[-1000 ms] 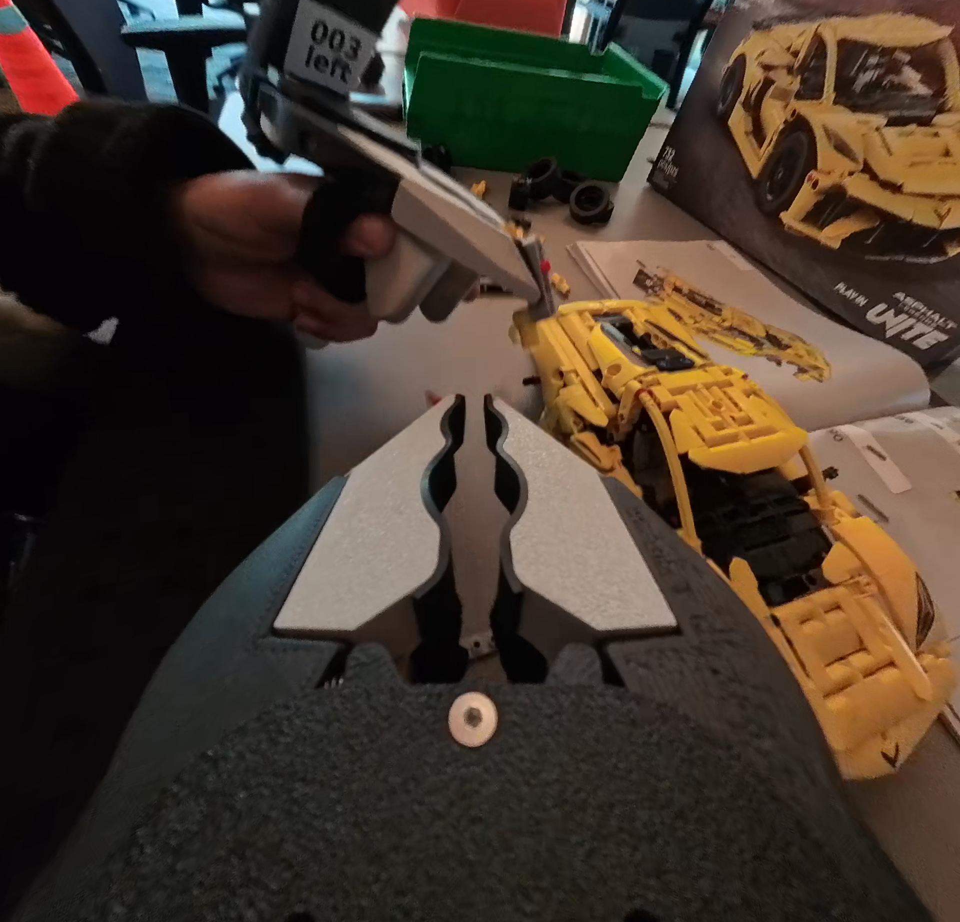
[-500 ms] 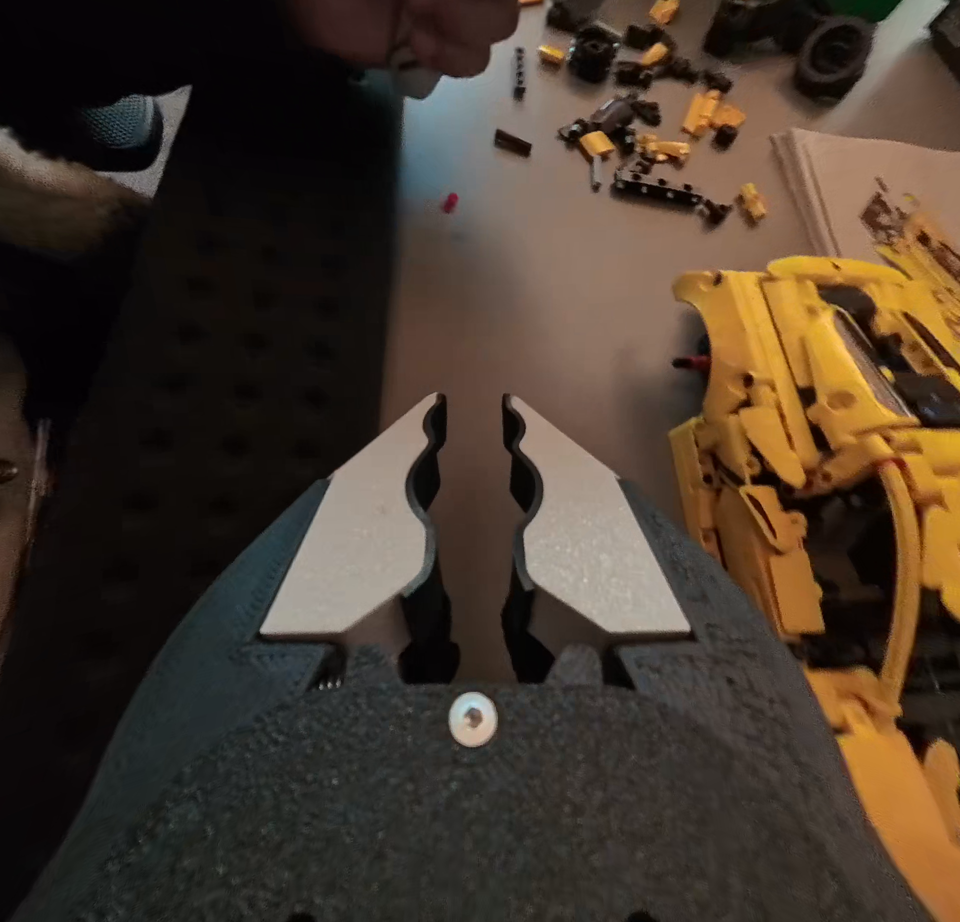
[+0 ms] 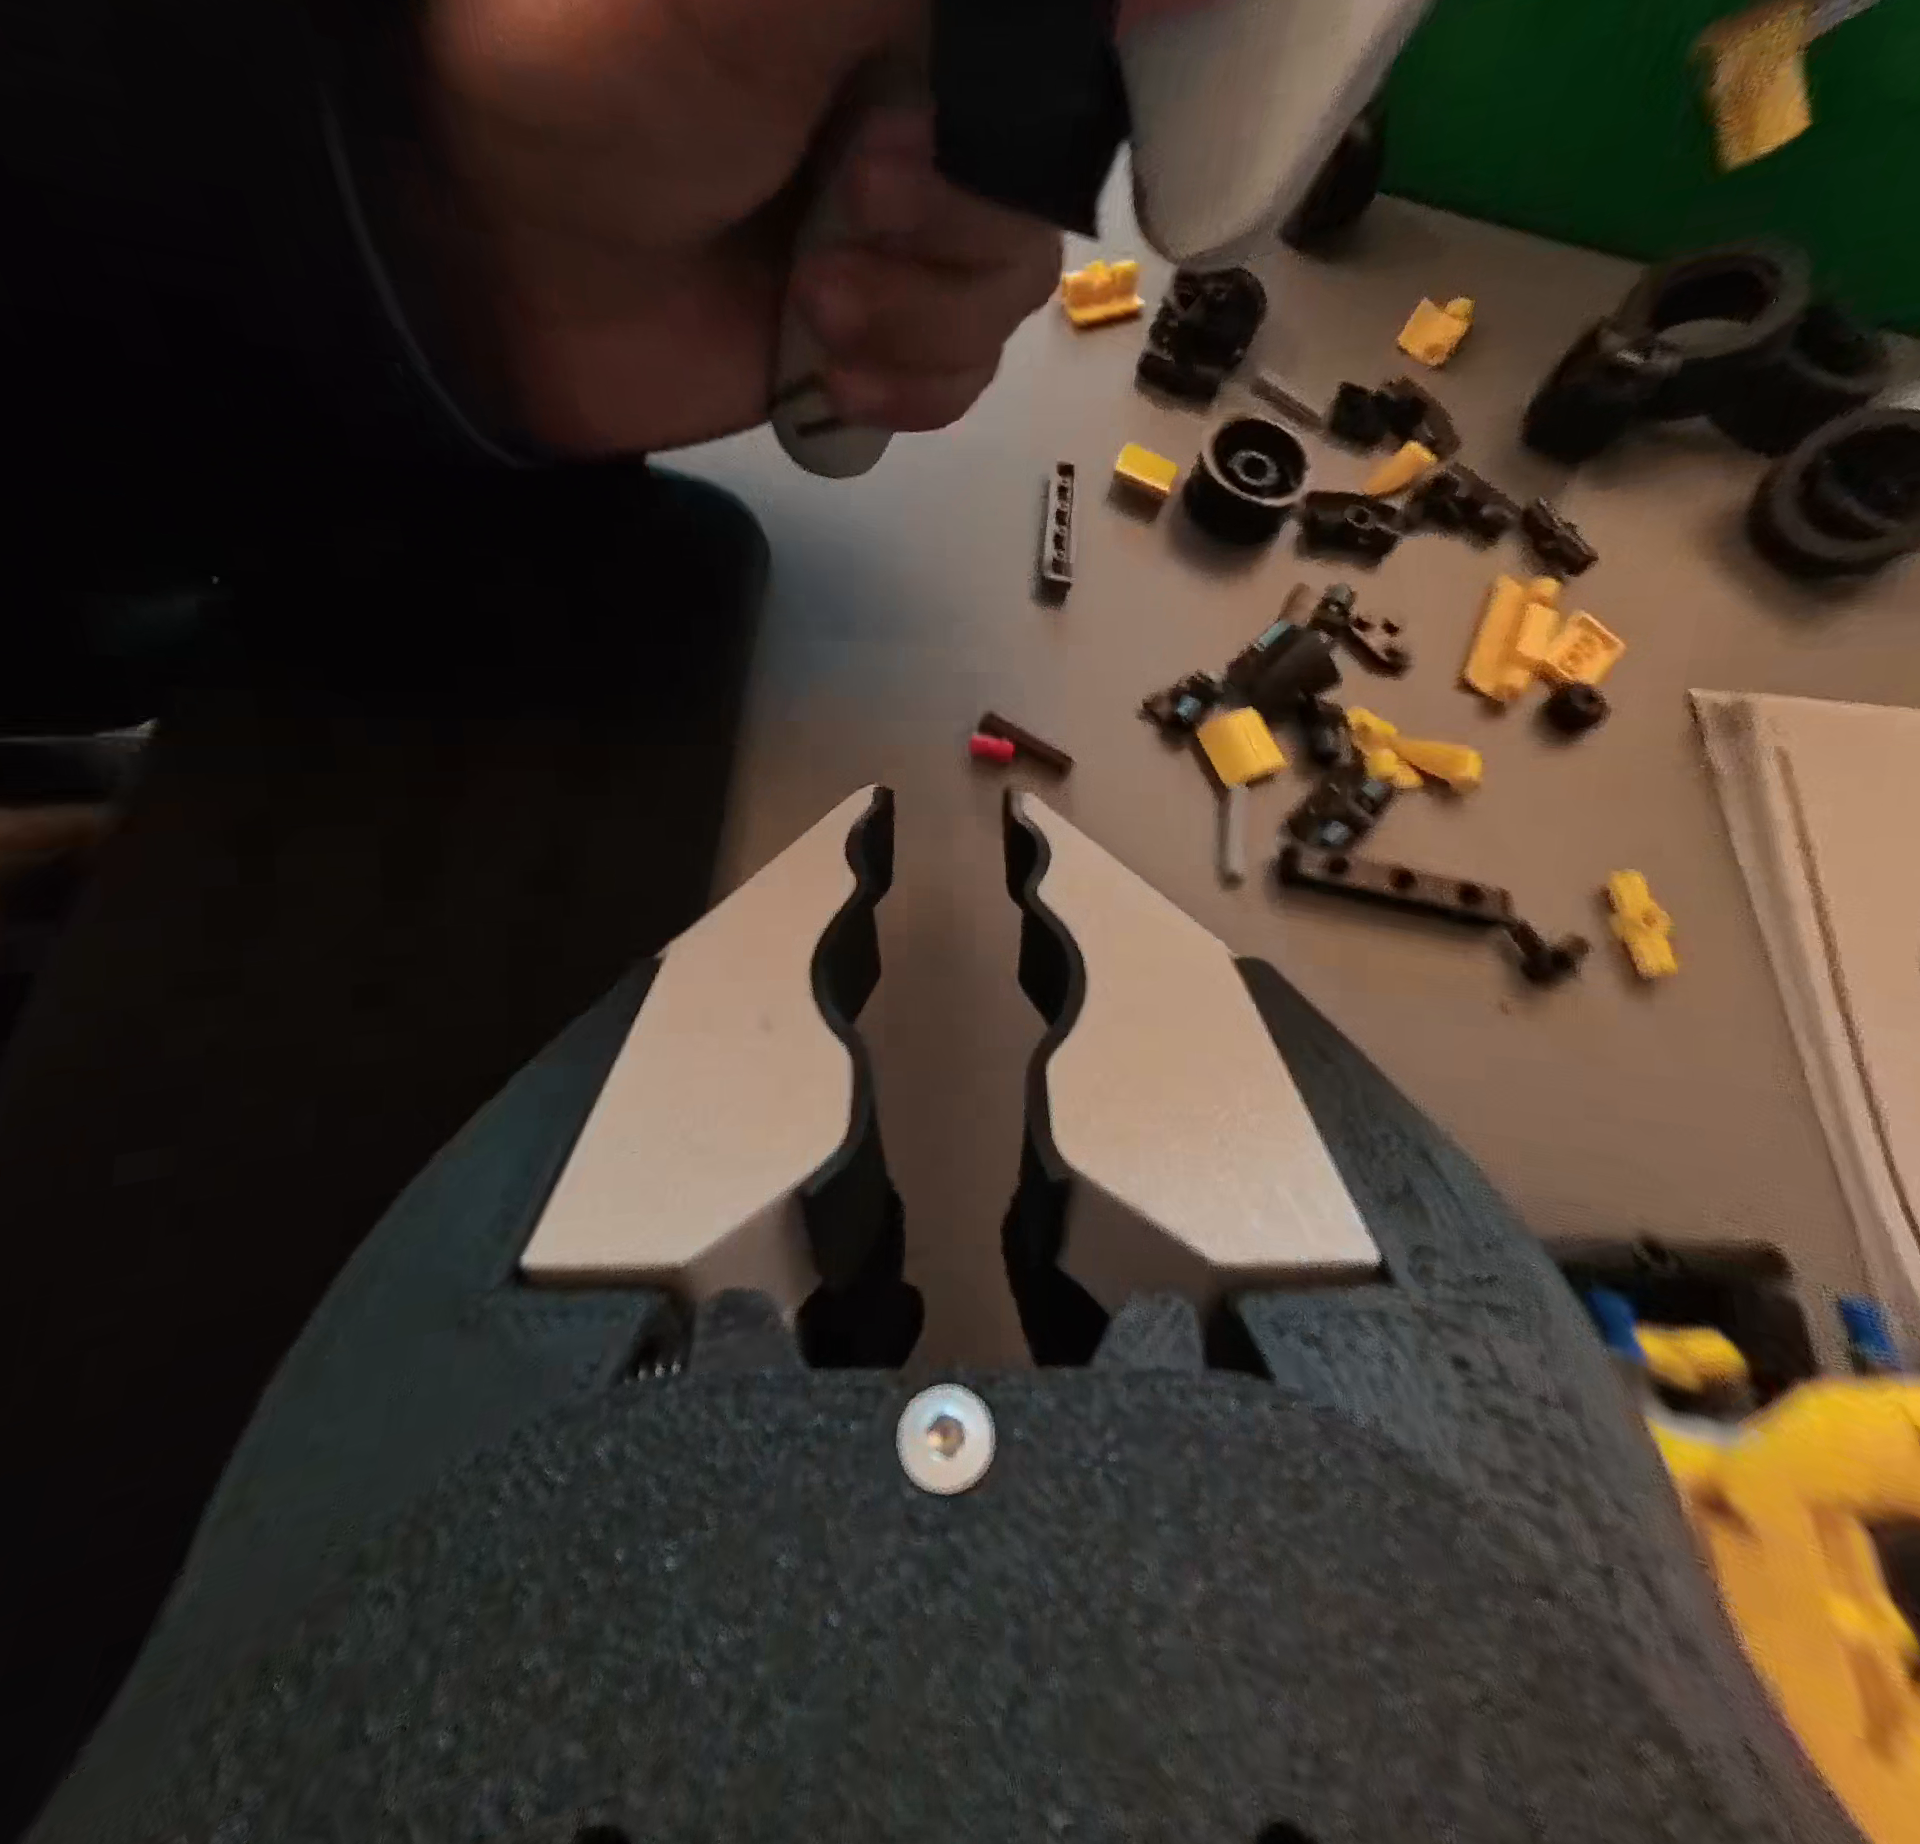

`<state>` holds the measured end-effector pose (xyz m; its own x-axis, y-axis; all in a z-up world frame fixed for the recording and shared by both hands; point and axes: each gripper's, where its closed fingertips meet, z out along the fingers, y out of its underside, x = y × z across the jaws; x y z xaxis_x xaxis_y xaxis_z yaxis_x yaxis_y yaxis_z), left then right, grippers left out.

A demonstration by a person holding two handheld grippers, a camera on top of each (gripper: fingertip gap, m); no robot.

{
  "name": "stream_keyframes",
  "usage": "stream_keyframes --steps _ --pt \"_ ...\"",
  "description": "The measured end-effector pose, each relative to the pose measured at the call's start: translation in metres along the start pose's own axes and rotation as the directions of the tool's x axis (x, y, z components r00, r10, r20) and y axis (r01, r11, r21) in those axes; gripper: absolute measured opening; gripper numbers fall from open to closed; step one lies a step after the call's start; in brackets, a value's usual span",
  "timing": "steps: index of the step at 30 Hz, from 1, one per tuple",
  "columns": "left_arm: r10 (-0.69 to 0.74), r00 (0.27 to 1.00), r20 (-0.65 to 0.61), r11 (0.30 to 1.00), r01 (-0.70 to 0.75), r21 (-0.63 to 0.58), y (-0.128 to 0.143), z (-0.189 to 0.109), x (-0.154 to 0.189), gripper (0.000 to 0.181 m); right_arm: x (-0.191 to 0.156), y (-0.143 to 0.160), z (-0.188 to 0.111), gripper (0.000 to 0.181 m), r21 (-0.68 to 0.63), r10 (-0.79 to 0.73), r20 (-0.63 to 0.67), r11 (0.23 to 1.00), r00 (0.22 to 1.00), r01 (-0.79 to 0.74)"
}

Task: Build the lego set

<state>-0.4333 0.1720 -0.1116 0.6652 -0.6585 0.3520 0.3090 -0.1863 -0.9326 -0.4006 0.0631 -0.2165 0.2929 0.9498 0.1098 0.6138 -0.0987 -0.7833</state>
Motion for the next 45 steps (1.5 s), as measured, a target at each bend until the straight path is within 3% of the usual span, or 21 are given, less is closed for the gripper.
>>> stream_keyframes --steps 6,19,30,34,37,41,45 --pt "0.001 0.996 0.085 0.998 -0.006 0.057 -0.007 -0.023 -0.041 0.007 0.003 0.003 0.032 0.018 -0.057 0.012 -0.024 0.998 1.000 -0.013" --pt "-0.032 0.999 0.024 0.999 0.031 0.025 0.002 -0.016 -0.035 0.007 -0.006 0.013 0.030 0.016 -0.081 0.061 0.059 0.995 0.996 -0.056" --pt "-0.032 0.999 -0.020 0.999 0.031 -0.010 0.007 -0.012 -0.025 0.007 0.002 0.011 0.027 0.005 -0.088 0.016 0.016 0.996 1.000 -0.014" --pt "-0.028 0.996 -0.081 0.997 0.021 -0.078 0.011 -0.006 -0.003 0.007 0.025 -0.028 -0.015 0.004 0.156 0.148 0.004 0.977 0.989 -0.147" --pt "-0.079 0.981 -0.179 0.989 0.055 -0.134 0.017 0.003 0.032 0.007 0.027 -0.063 -0.066 0.004 0.387 0.304 0.236 0.842 0.923 -0.376" --pt "-0.055 0.955 -0.291 0.978 -0.006 -0.208 0.037 0.017 0.090 0.007 0.043 -0.065 -0.106 0.003 0.546 0.319 0.146 0.763 0.936 -0.345" --pt "0.034 0.957 -0.289 0.975 -0.095 -0.201 0.052 0.029 0.118 0.007 0.048 -0.046 -0.112 0.003 0.526 0.394 0.139 0.748 0.908 -0.405"
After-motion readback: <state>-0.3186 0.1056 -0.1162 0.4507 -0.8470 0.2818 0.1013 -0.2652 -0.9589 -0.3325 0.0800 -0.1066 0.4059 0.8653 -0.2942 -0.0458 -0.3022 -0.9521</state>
